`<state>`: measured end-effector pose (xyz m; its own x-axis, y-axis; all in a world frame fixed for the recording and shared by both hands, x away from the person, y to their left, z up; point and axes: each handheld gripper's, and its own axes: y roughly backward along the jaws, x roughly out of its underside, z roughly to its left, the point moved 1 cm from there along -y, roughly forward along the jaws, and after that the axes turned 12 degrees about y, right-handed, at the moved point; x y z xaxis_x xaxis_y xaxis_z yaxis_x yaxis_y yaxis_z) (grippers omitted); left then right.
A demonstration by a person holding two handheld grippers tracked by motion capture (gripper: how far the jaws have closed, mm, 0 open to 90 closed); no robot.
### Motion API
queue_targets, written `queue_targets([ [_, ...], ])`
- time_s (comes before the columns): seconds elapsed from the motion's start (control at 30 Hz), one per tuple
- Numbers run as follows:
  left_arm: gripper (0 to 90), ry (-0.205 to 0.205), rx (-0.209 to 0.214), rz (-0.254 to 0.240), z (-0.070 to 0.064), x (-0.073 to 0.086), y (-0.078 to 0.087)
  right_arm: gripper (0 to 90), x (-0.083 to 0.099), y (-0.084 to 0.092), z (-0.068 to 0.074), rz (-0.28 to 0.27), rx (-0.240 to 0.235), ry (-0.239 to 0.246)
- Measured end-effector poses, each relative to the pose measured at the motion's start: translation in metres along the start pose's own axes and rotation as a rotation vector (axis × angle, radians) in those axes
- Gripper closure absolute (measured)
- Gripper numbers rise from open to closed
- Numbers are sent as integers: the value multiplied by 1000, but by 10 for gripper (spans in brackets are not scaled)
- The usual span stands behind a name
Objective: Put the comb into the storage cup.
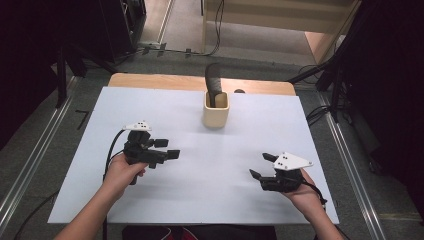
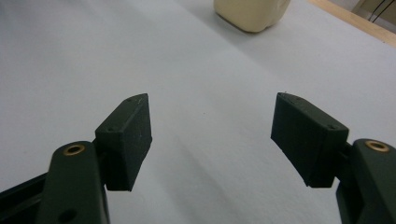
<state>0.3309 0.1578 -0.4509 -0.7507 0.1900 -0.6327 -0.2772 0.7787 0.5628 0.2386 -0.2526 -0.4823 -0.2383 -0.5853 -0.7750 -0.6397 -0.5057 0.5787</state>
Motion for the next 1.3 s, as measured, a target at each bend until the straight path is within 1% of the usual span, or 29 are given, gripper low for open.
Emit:
queue_targets([
  [0.07,244,-10,-11,7,0,2,1,270,0,0,0,0,-1,4],
  [0.13,244,-14,-13,13,0,5,3,270,0,0,0,-1,-1,0],
  [0.2,244,-8,-9,11,0,7,5,270,0,0,0,2,1,-3],
  [0.37,244,-9,-19,13,1,12,10,270,1,0,-1,5,1,-3],
  [0.4,244,-9,-16,13,2,13,11,270,1,0,-1,4,3,0],
  [0.5,244,-8,-19,17,1,15,13,270,1,0,-1,7,4,-10],
  [0.67,244,-27,-43,30,2,19,17,270,1,0,-2,4,3,-2],
  [0.87,244,-38,-62,38,3,25,23,270,2,-1,-2,8,1,-1],
  [1.03,243,-35,-76,36,5,29,27,270,2,-1,-2,11,0,-8],
  [1.07,243,-43,-83,47,6,30,28,270,2,-1,-2,10,1,-7],
  [1.17,244,-57,-103,56,6,33,30,270,2,-1,-2,11,-1,-5],
  [1.3,244,-57,-110,60,7,36,33,270,2,-2,-2,11,-2,-5],
])
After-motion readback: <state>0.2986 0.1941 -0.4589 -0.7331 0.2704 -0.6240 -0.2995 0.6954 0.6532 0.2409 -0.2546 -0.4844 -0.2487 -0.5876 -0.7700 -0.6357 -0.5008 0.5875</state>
